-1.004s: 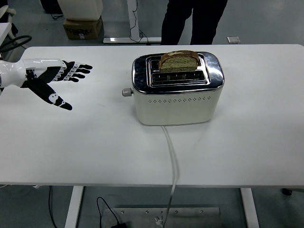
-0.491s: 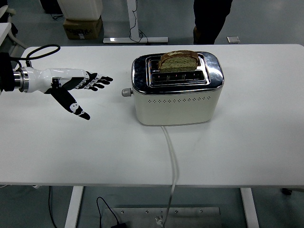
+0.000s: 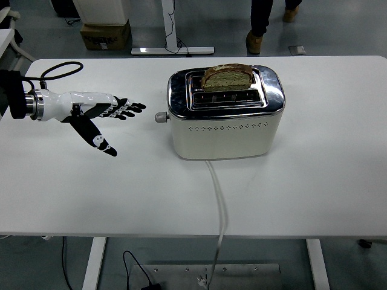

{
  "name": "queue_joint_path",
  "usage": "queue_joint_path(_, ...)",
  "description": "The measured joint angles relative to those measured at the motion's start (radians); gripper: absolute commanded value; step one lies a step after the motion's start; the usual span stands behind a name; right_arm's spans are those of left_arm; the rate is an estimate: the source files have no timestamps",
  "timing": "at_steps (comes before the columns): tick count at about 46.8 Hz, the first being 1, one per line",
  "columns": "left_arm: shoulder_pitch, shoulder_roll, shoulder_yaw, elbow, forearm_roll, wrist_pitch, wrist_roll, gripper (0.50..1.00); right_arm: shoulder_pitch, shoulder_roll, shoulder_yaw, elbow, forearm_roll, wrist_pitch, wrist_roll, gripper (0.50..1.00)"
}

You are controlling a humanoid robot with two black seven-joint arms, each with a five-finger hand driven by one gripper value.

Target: Press down toaster

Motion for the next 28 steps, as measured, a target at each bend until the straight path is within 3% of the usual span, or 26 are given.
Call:
queue_joint_path(14,-0.016,-0.035,0.018,0.031,0.052,-0.002,0.001,1.000,0.000,0.000,0.000,0.000,0.000,-0.001,0.000,0.998)
queue_joint_path(28,-0.112,-0.047,0.093,0.034,0.064,-0.008,0.000,1.000,0.000,0.000,0.000,0.000,0.000,-0.001,0.000,0.998)
